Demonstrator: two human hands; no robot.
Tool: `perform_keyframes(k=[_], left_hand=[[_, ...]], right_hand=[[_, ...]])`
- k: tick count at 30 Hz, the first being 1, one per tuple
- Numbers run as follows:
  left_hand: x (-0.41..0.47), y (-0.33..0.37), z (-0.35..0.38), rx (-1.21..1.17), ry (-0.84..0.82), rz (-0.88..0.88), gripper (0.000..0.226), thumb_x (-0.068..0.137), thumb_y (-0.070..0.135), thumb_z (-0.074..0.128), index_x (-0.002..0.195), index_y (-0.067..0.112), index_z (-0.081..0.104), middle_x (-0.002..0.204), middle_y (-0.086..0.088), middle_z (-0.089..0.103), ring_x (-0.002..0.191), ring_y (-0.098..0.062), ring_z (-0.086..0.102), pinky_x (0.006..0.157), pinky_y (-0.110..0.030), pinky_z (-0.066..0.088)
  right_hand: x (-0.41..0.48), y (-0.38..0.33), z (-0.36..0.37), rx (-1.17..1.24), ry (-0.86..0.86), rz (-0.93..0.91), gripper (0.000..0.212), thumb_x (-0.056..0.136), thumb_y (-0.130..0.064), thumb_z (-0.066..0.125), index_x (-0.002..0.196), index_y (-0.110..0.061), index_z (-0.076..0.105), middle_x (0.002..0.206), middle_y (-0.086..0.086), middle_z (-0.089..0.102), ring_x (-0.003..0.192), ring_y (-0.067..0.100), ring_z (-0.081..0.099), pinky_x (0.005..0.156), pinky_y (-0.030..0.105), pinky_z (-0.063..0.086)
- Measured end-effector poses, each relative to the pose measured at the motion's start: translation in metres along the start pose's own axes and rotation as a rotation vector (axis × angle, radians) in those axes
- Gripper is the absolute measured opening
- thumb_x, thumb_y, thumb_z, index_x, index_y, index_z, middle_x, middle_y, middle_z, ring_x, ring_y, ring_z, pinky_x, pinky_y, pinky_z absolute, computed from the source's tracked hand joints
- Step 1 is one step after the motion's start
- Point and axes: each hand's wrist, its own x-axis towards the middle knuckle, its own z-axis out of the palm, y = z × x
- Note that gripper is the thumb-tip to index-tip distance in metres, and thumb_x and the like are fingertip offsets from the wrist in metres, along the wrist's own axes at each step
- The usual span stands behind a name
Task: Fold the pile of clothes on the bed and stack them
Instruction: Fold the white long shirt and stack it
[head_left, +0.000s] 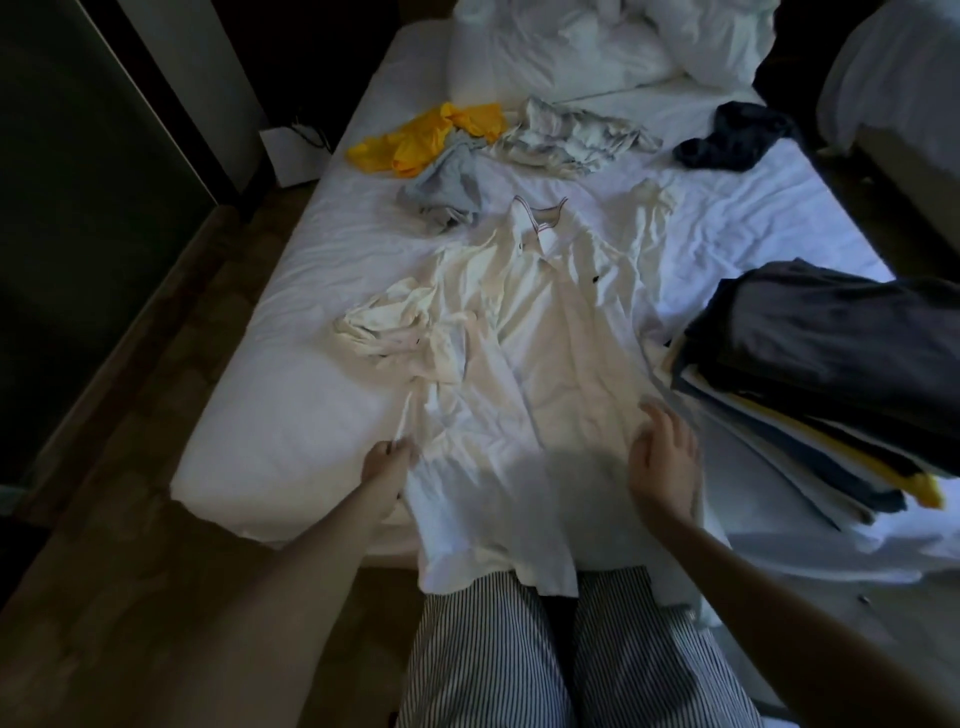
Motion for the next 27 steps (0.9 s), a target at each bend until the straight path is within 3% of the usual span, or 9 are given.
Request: perform_keyframes(k=[4, 8, 11, 14, 19, 22, 24, 25, 27], left_hand=[[-0.012, -0.026, 0.004, 0.091, -0.293, -0.040, 0.056, 0.081, 0.031, 0.073, 0.123, 0.005, 0.046, 0.110, -0.012, 0.061, 0.090, -0.025, 0.061, 0.066, -0.034, 0.054], [-0.026, -0.038, 0.007, -0.046, -0.236, -0.083, 0.033, 0.096, 0.017, 0.050, 0.125, 0.001, 0.052, 0.090, -0.015, 0.060, 0.081, -0.030, 0.058, 0.068, -0.036, 0.051], [-0.027, -0.039, -0.005, -0.200, -0.238, -0.112, 0.027, 0.097, 0.025, 0.051, 0.115, 0.005, 0.055, 0.086, -0.012, 0.061, 0.075, -0.030, 0.058, 0.063, -0.034, 0.052], [-0.022, -0.038, -0.022, -0.155, -0.186, -0.170, 0.038, 0.095, 0.032, 0.053, 0.118, 0.001, 0.057, 0.084, -0.014, 0.060, 0.070, -0.029, 0.056, 0.061, -0.033, 0.050], [-0.003, -0.045, -0.055, 0.081, -0.162, -0.104, 0.041, 0.092, 0.029, 0.057, 0.116, -0.005, 0.054, 0.083, -0.013, 0.059, 0.067, -0.026, 0.057, 0.062, -0.034, 0.053], [-0.013, -0.041, -0.056, 0.454, 0.001, 0.050, 0.053, 0.085, 0.046, 0.061, 0.115, 0.005, 0.045, 0.108, -0.015, 0.055, 0.097, -0.033, 0.059, 0.081, -0.039, 0.051], [-0.029, -0.031, -0.043, 0.611, 0.215, 0.291, 0.046, 0.090, 0.041, 0.055, 0.119, 0.006, 0.046, 0.117, -0.018, 0.053, 0.107, -0.036, 0.055, 0.088, -0.041, 0.045], [-0.037, -0.023, -0.032, 0.620, 0.253, 0.422, 0.039, 0.091, 0.031, 0.055, 0.119, 0.004, 0.049, 0.120, -0.019, 0.053, 0.110, -0.037, 0.053, 0.089, -0.041, 0.044], [-0.052, -0.009, -0.002, 0.562, 0.174, 0.582, 0.029, 0.088, 0.013, 0.053, 0.116, 0.003, 0.054, 0.121, -0.018, 0.054, 0.112, -0.037, 0.052, 0.091, -0.040, 0.041]], right_hand=[[-0.010, 0.007, -0.010, 0.245, 0.173, 0.601, 0.038, 0.098, -0.021, 0.032, 0.134, -0.012, 0.041, 0.133, 0.018, 0.045, 0.120, 0.037, 0.043, 0.102, 0.043, 0.031], [-0.009, 0.020, -0.011, 0.464, -0.152, 0.838, 0.037, 0.100, -0.011, 0.031, 0.131, 0.006, 0.039, 0.129, 0.023, 0.050, 0.117, 0.034, 0.050, 0.081, 0.029, 0.043], [-0.008, 0.030, -0.006, 0.274, -0.361, 0.788, 0.026, 0.096, -0.023, 0.047, 0.098, -0.002, 0.062, 0.087, 0.010, 0.061, 0.082, 0.023, 0.057, 0.067, 0.029, 0.043], [-0.012, 0.033, -0.015, 0.126, -0.491, 0.617, 0.027, 0.089, -0.028, 0.055, 0.065, -0.014, 0.057, 0.067, 0.006, 0.053, 0.067, 0.020, 0.049, 0.059, 0.027, 0.037], [-0.021, 0.046, -0.025, 0.279, -0.276, 0.569, 0.039, 0.089, -0.017, 0.050, 0.050, -0.016, 0.043, 0.051, 0.005, 0.038, 0.054, 0.019, 0.038, 0.058, 0.032, 0.029], [-0.031, 0.054, -0.031, 0.359, -0.299, 0.504, 0.040, 0.093, -0.035, 0.052, 0.061, -0.011, 0.049, 0.061, 0.010, 0.044, 0.057, 0.018, 0.040, 0.064, 0.035, 0.034], [-0.042, 0.050, -0.035, 0.207, -0.379, 0.426, 0.049, 0.086, -0.051, 0.057, 0.104, -0.006, 0.053, 0.103, 0.017, 0.051, 0.087, 0.025, 0.052, 0.079, 0.039, 0.041], [-0.046, 0.047, -0.038, 0.081, -0.411, 0.365, 0.066, 0.082, -0.056, 0.059, 0.126, -0.010, 0.041, 0.127, 0.014, 0.039, 0.110, 0.028, 0.046, 0.093, 0.042, 0.038], [-0.054, 0.038, -0.041, -0.222, -0.431, 0.095, 0.081, 0.079, -0.062, 0.057, 0.138, -0.018, 0.024, 0.143, 0.007, 0.019, 0.132, 0.027, 0.026, 0.109, 0.044, 0.022]])
